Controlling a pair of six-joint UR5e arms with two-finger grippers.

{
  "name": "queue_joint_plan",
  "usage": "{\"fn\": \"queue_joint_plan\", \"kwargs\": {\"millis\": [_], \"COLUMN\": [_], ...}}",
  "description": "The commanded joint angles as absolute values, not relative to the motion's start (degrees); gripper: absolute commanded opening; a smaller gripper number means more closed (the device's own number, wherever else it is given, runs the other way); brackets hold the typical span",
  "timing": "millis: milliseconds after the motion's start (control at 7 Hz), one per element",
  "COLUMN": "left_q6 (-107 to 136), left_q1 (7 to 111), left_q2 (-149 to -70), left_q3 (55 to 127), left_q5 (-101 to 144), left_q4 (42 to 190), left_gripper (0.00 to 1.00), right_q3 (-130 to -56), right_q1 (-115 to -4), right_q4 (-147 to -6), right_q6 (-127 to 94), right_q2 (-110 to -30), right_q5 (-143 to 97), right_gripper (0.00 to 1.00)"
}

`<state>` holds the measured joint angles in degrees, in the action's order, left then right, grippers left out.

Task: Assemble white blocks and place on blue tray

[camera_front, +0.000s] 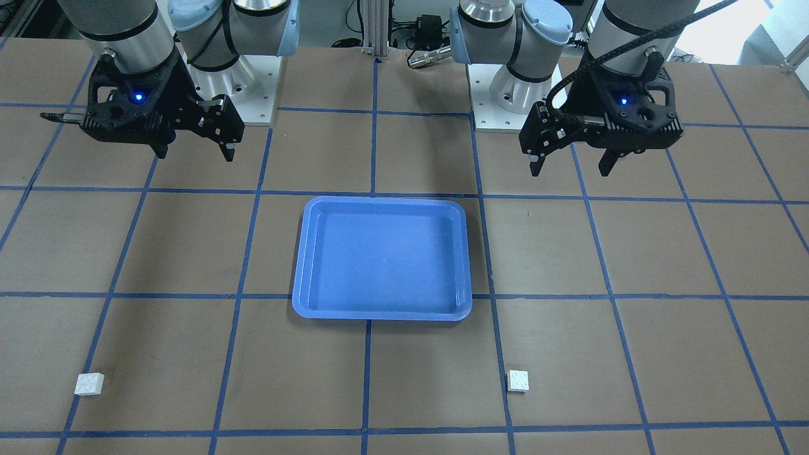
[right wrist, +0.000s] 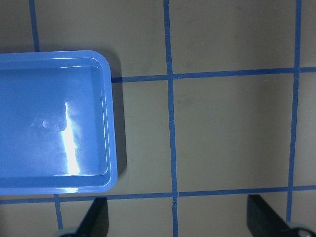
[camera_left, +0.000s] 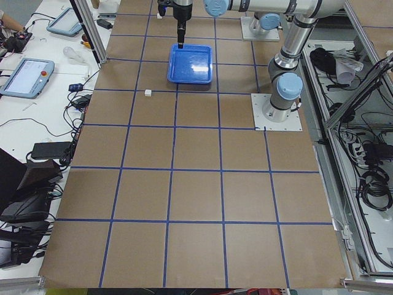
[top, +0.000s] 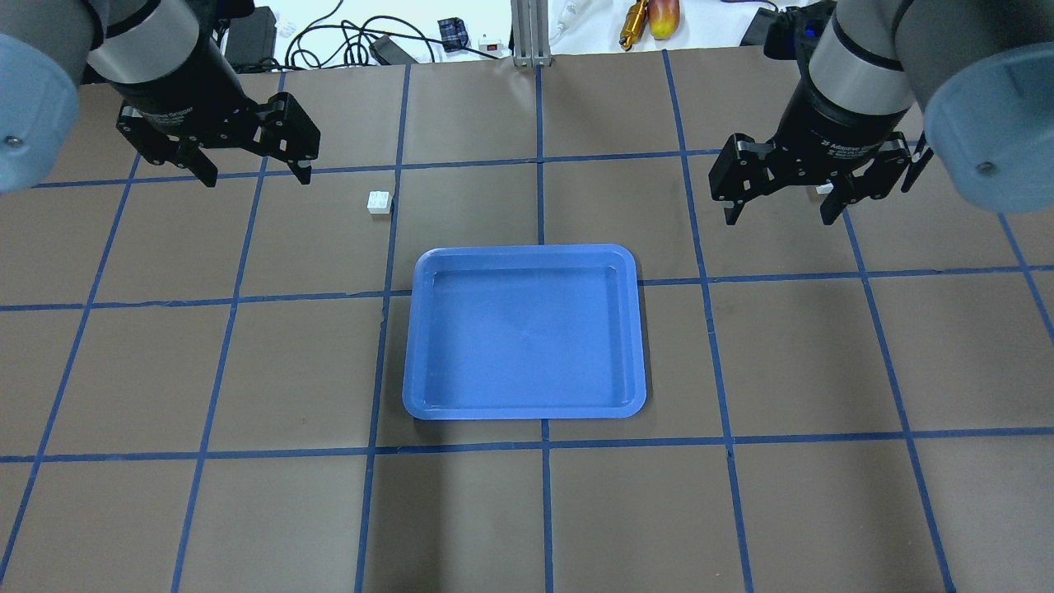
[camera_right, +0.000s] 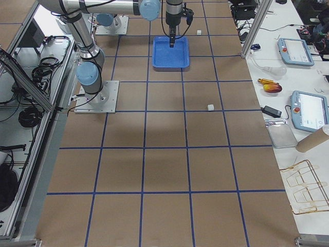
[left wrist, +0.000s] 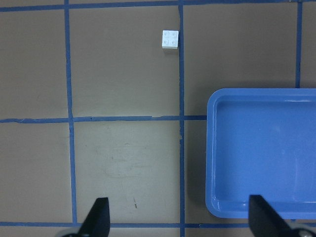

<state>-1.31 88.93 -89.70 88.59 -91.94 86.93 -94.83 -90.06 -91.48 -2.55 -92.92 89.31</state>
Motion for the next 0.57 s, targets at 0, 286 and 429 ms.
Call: {"fn": "queue_joint_plan", "kwargs": {"millis": [0,286,429], "left_q6": [-1.32,-1.41,-1.49], "left_q1": [88.95,88.42,88.33], "left_q2": [-89.47,-89.73,-91.91], "left_q3": [88.77,88.68,88.51], "left_q5": [-91.93,-91.93,-91.5], "left_q4": [86.92,86.92,85.97], "left_gripper": [1.0,1.0,1.0], "right_q3": [-94.92,-94.92,-94.92], "right_q1": [-90.09,-90.0,-90.0], "right_q4": [-91.49,-91.49,-91.49], "right_q6": [-2.55,-2.55,-2.55], "right_q2": [-92.9,-92.9,-92.9], "right_q5": [89.38,89.56,89.3], "right_gripper": [1.0,1.0,1.0]}}
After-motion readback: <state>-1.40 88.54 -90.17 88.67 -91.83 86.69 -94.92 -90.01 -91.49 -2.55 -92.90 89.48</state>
